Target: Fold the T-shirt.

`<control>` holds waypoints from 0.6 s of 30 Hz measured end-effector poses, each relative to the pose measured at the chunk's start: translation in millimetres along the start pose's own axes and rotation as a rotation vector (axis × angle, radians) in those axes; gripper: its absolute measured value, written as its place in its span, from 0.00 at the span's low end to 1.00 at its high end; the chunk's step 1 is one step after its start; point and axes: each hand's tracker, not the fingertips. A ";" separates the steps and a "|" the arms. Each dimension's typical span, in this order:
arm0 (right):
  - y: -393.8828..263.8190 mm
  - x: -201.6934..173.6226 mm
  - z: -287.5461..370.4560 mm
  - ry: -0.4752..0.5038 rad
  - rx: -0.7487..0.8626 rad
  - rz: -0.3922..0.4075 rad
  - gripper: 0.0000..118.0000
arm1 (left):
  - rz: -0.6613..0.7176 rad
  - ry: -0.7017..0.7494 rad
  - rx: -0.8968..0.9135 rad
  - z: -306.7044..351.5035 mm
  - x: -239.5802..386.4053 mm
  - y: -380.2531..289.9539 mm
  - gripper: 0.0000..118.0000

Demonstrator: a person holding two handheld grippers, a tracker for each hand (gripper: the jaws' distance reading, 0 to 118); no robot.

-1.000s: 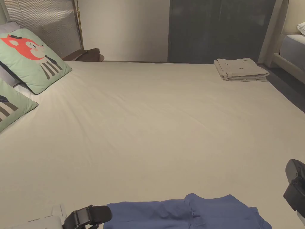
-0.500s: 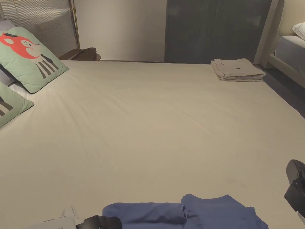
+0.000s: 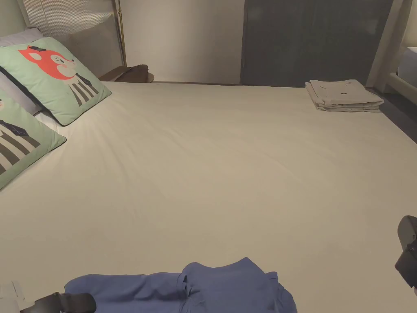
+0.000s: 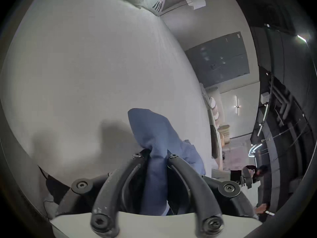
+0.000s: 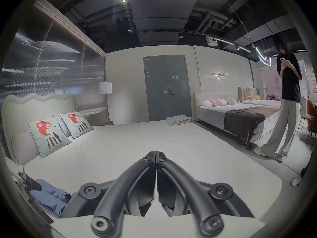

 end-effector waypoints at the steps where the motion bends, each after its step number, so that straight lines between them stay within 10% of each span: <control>1: 0.0 -0.9 -0.4 0.005 0.000 0.001 0.00 | -0.018 -0.023 0.002 2.1 11.4 -2.6 0.08; 18: -0.3 31.1 11.2 -0.036 0.016 -0.043 0.00 | -0.377 -0.026 -0.204 -179.1 162.9 -98.3 0.08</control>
